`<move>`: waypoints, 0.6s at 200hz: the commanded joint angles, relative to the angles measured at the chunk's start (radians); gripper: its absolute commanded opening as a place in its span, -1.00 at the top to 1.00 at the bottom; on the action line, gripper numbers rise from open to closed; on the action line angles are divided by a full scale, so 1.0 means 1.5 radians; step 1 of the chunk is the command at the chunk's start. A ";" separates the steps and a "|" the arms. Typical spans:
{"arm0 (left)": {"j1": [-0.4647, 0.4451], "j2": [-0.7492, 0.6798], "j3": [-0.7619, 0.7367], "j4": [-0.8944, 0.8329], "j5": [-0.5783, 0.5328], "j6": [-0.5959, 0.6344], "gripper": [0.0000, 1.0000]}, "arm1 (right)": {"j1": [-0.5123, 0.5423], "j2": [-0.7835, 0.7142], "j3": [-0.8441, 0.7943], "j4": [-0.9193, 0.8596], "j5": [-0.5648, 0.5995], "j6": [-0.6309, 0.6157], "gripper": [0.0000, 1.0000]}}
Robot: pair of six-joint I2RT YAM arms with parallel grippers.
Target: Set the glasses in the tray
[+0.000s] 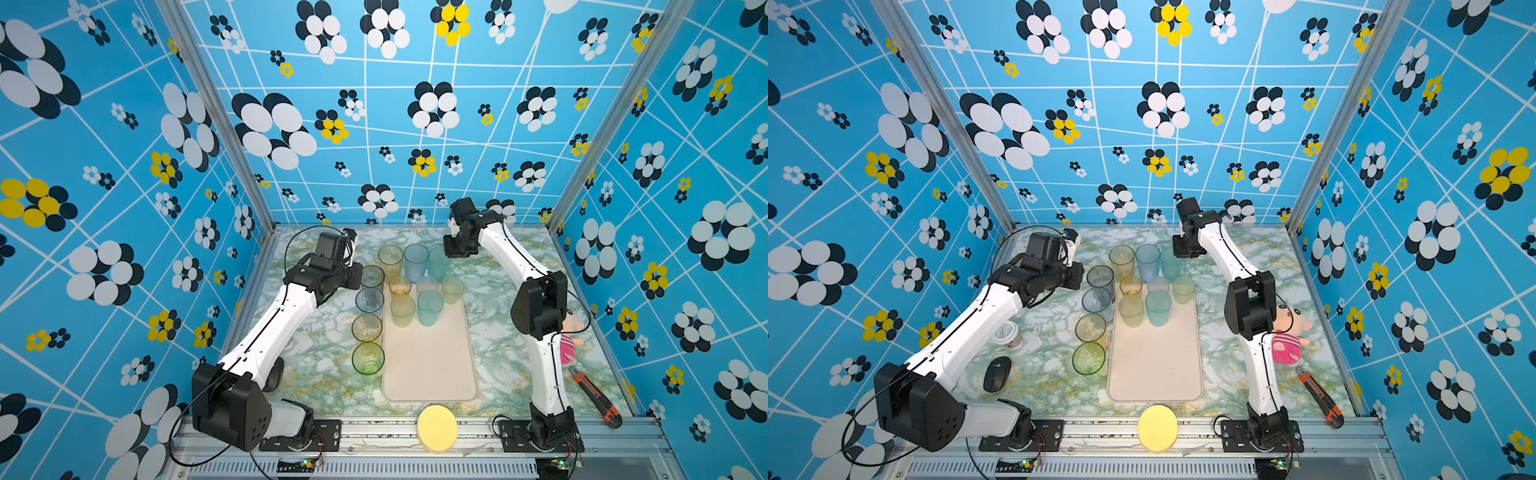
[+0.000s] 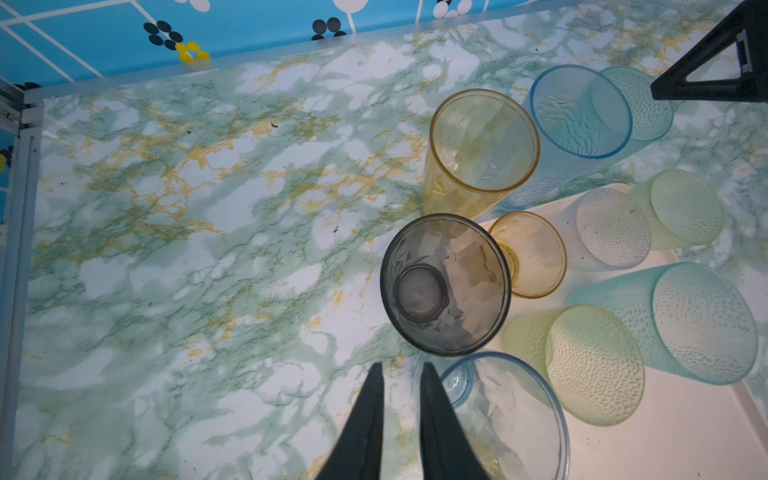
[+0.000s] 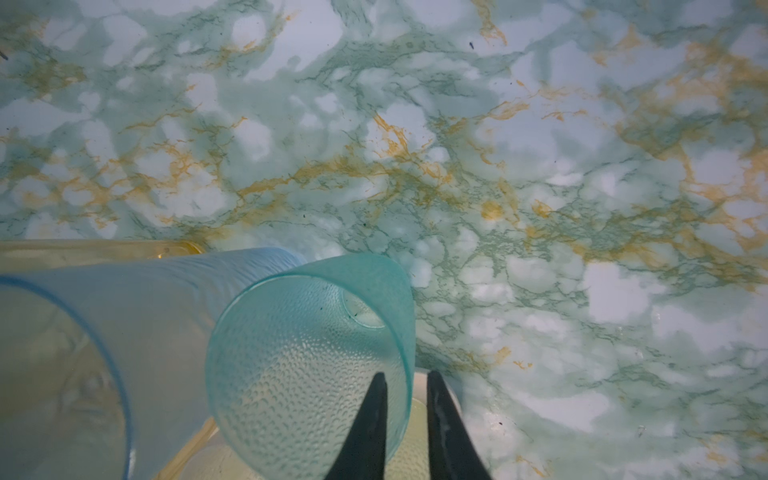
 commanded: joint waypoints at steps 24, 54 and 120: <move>-0.001 -0.003 0.006 -0.010 -0.013 0.012 0.61 | -0.003 0.027 0.040 -0.036 -0.005 -0.006 0.64; 0.000 -0.005 0.006 -0.009 -0.013 0.013 0.61 | -0.004 0.038 0.058 -0.043 -0.003 -0.005 0.67; 0.002 -0.007 0.006 -0.010 -0.015 0.015 0.60 | -0.004 0.063 0.095 -0.065 -0.001 -0.009 0.71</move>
